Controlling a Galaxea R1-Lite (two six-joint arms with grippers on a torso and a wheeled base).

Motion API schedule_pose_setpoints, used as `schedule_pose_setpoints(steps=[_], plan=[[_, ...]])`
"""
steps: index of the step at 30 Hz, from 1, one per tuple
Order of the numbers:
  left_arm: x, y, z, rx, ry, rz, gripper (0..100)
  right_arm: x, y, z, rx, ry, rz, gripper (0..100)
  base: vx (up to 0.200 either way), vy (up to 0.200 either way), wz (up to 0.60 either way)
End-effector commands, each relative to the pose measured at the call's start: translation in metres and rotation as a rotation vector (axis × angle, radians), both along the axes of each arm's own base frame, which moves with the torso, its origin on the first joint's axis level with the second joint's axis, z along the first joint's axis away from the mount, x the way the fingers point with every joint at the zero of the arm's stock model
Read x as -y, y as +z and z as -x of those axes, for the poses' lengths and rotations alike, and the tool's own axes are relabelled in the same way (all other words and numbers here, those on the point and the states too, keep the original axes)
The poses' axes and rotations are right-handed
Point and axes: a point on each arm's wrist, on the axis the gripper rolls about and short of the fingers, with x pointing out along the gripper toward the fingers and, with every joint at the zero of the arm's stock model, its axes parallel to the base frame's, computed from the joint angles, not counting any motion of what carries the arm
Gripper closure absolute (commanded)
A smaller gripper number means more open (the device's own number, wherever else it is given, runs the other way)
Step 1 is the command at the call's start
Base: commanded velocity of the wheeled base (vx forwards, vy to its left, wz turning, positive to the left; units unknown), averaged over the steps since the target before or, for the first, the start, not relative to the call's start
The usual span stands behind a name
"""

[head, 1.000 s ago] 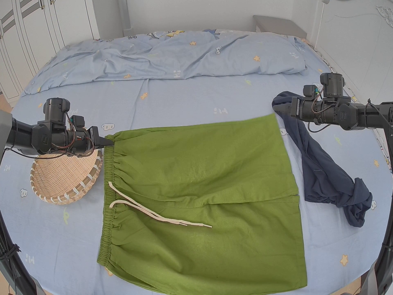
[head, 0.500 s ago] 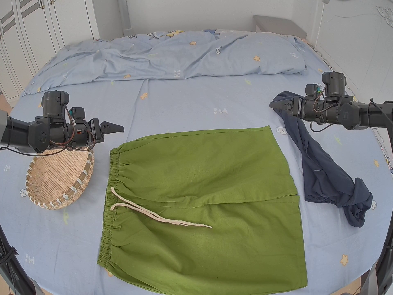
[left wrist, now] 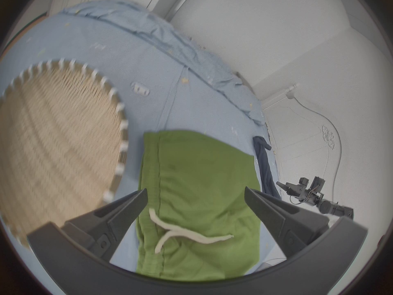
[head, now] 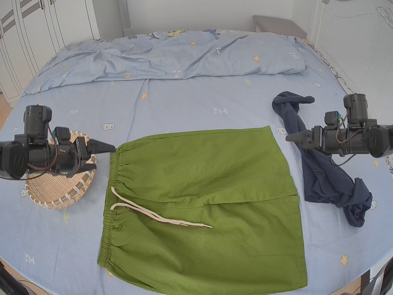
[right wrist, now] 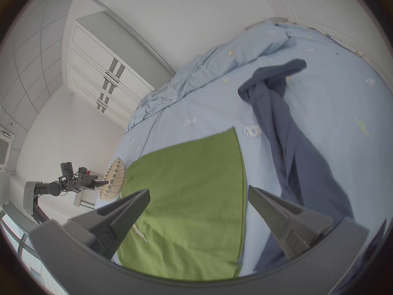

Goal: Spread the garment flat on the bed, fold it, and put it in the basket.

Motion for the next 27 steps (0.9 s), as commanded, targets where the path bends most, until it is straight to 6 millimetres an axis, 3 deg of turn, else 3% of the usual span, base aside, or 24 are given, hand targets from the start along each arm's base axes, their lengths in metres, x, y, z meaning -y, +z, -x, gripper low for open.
schedule_pose_setpoints(steps=[1, 5, 6, 10, 18, 27], plan=[[0.000, -0.065, 0.116, -0.347, 0.029, 0.175, 0, 0.007, -0.041, 0.124, -0.038, 0.017, -0.019, 0, 0.000, 0.000, 0.00], [0.001, -0.078, 0.130, -0.402, 0.005, 0.207, 0, 0.007, -0.056, 0.138, -0.053, 0.032, -0.029, 0, 0.000, 0.000, 0.00], [0.003, -0.087, 0.141, -0.433, -0.024, 0.234, 0, 0.004, -0.068, 0.154, -0.076, 0.052, -0.027, 0, 0.000, 0.000, 0.00], [0.003, -0.096, 0.153, -0.443, -0.046, 0.221, 0, 0.001, -0.079, 0.169, -0.121, 0.075, -0.024, 0, 0.000, 0.000, 0.00], [0.003, -0.111, 0.171, -0.426, -0.139, 0.113, 0, -0.004, -0.085, 0.176, -0.150, 0.107, -0.018, 0, 0.000, 0.000, 0.00], [0.001, -0.122, 0.168, -0.490, -0.135, 0.111, 0, -0.003, -0.086, 0.176, -0.155, 0.102, -0.017, 0, 0.000, 0.000, 0.00]])
